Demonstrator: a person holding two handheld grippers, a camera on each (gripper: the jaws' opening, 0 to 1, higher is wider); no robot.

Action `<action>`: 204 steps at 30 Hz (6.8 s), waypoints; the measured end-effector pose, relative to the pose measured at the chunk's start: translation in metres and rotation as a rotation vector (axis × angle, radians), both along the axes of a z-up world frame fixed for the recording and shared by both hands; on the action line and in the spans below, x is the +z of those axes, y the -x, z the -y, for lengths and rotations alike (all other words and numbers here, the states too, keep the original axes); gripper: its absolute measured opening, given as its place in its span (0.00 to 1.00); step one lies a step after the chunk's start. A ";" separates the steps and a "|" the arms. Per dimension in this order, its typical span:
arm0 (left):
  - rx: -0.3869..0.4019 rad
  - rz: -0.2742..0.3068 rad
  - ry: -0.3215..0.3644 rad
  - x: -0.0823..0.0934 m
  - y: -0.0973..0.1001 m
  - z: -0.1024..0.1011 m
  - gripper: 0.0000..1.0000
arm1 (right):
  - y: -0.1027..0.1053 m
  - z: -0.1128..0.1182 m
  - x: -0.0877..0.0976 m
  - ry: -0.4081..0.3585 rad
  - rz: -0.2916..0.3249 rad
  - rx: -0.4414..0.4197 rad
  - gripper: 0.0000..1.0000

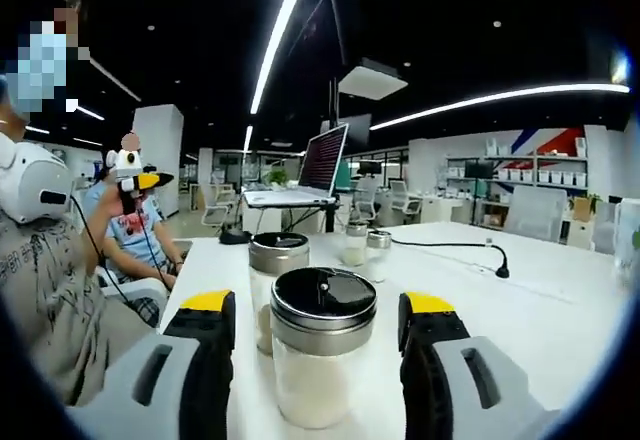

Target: Rotate the seasoning bottle until the label or dispensing opening points toward the visible target arrow and the bottle remains upright within the marked orientation range

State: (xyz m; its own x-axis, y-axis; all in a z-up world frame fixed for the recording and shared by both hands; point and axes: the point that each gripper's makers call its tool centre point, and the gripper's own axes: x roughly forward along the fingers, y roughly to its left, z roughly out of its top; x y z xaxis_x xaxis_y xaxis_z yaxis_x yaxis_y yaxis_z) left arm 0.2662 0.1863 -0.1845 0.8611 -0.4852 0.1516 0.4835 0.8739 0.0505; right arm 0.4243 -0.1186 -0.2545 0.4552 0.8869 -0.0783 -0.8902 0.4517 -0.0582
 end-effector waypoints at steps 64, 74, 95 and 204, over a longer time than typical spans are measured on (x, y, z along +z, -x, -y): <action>-0.004 0.004 0.002 0.002 0.001 0.001 0.26 | -0.007 -0.004 0.012 -0.060 -0.134 0.143 0.41; -0.007 -0.004 -0.001 -0.001 -0.001 0.002 0.26 | -0.011 0.003 0.026 -0.148 0.000 -0.138 0.50; -0.013 -0.005 0.002 -0.002 -0.001 -0.003 0.26 | -0.014 0.016 0.013 -0.120 -0.023 -0.407 0.37; -0.179 0.027 0.021 0.005 -0.017 0.036 0.25 | 0.001 0.006 -0.004 -0.086 -0.127 0.257 0.40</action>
